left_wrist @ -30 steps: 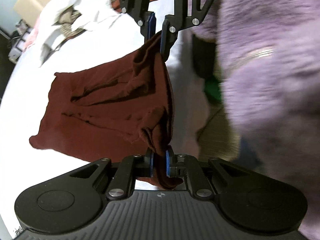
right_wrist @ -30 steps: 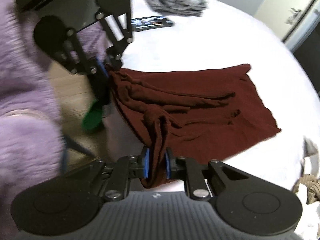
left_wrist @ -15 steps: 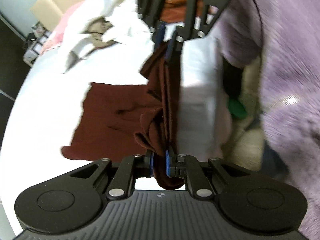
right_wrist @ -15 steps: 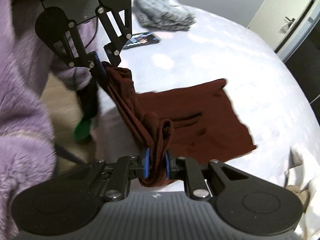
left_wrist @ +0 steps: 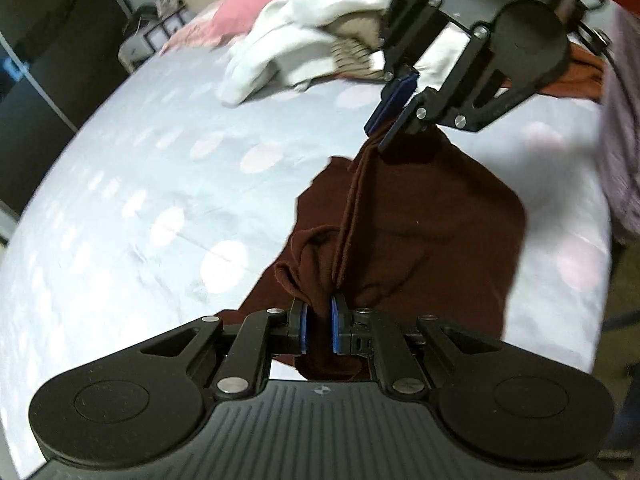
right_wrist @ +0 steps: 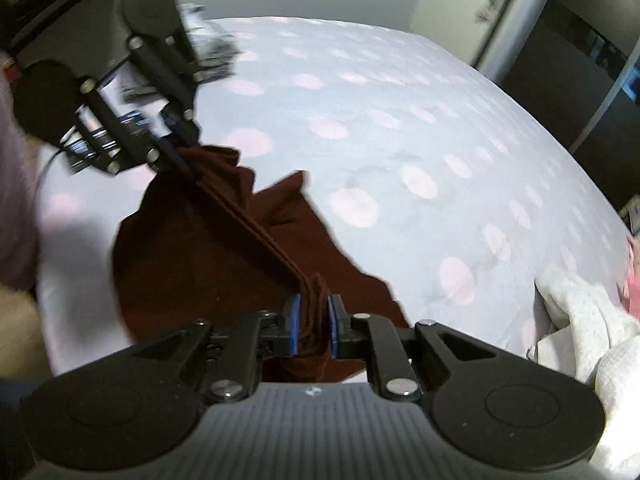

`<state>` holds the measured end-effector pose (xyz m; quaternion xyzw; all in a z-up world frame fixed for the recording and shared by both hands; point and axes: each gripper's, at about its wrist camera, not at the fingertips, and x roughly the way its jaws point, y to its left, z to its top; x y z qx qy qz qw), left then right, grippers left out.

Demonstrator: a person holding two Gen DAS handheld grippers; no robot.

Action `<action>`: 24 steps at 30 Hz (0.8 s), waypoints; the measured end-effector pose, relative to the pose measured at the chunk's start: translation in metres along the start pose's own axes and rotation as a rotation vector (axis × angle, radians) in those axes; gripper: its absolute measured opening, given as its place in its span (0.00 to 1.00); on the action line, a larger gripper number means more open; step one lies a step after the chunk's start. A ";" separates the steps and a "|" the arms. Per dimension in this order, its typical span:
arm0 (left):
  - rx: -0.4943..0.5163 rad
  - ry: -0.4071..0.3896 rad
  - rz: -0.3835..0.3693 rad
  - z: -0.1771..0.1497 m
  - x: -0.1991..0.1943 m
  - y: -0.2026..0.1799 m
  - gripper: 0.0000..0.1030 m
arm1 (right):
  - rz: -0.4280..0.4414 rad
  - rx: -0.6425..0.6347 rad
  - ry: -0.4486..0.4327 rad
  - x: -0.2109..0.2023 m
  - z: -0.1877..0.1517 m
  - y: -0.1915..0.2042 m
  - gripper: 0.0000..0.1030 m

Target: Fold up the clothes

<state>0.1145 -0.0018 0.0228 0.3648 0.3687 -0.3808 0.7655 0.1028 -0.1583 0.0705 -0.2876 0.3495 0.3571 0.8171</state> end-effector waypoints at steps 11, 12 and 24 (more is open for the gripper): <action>-0.202 0.104 -0.034 -0.006 0.080 0.059 0.11 | -0.075 0.210 0.065 0.102 0.013 -0.048 0.01; -0.214 0.117 -0.034 -0.009 0.084 0.062 0.11 | -0.076 0.222 0.077 0.110 0.014 -0.049 0.01; -0.541 0.004 0.103 -0.023 0.047 0.094 0.43 | -0.125 0.485 0.064 0.107 0.000 -0.069 0.09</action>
